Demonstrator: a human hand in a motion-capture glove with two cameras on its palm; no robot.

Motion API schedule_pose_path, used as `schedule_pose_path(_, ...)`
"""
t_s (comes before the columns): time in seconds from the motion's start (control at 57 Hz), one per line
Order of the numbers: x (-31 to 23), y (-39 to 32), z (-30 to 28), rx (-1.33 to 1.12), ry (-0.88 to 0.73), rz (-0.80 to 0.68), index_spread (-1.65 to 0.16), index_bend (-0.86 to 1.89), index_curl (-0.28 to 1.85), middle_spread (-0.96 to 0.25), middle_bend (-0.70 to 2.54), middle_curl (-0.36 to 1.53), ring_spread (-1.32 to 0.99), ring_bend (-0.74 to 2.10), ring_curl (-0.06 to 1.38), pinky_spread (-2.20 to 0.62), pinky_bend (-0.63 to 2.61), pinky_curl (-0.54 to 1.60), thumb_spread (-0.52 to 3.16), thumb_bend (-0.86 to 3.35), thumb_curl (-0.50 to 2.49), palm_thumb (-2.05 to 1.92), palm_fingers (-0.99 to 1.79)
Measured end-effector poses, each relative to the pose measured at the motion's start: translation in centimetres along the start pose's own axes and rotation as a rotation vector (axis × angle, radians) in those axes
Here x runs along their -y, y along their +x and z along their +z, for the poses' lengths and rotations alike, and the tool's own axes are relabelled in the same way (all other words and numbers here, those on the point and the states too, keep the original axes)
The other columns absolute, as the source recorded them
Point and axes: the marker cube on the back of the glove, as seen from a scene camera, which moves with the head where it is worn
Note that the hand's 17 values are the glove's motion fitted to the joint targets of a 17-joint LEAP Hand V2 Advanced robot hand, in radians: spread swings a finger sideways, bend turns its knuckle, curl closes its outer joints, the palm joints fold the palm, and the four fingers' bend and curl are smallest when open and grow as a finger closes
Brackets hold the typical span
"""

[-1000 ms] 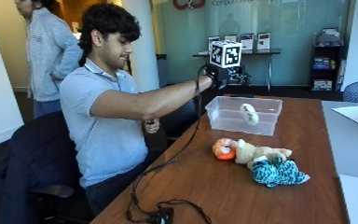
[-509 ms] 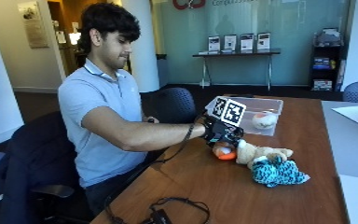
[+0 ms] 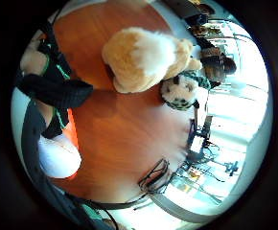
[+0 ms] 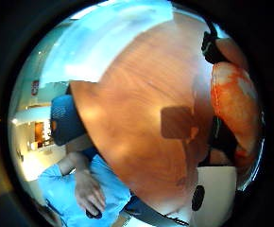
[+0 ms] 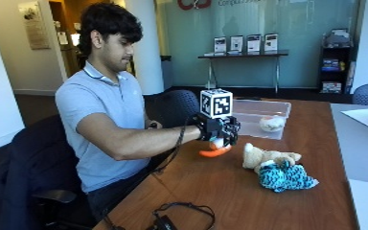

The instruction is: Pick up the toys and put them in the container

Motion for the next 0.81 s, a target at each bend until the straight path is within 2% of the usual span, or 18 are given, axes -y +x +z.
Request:
schedule_pose_path(0.105,0.2,-0.7,-5.0,0.118,0.138,0.007,-0.28,0.13,0.13,-0.03,0.34,0.44,-0.18,0.93,0.46,-0.32,1.36,0.39,1.63,0.82,0.42,0.45,0.72)
schedule_pose_path(0.246,2.0,-2.2,-14.3,0.316,0.305,-0.049,-0.28,0.14,0.13,-0.03,0.35,0.45,-0.19,0.94,0.46,-0.33,1.34,0.40,1.61,0.91,0.45,0.48,0.74)
schedule_pose_path(0.421,6.9,-6.2,-22.1,0.417,0.373,-0.144,-0.28,0.14,0.13,-0.04,0.35,0.47,-0.20,0.95,0.46,-0.34,1.33,0.41,1.60,0.97,0.47,0.47,0.77)
schedule_pose_path(0.579,11.1,-10.8,-23.9,0.425,0.353,-0.194,-0.27,0.14,0.14,-0.04,0.35,0.48,-0.20,0.96,0.45,-0.34,1.33,0.41,1.59,1.01,0.48,0.46,0.79)
schedule_pose_path(0.807,13.7,-13.8,-22.6,0.463,0.275,-0.197,-0.26,0.14,0.13,-0.04,0.34,0.50,-0.20,0.96,0.45,-0.34,1.33,0.42,1.59,1.06,0.50,0.43,0.80)
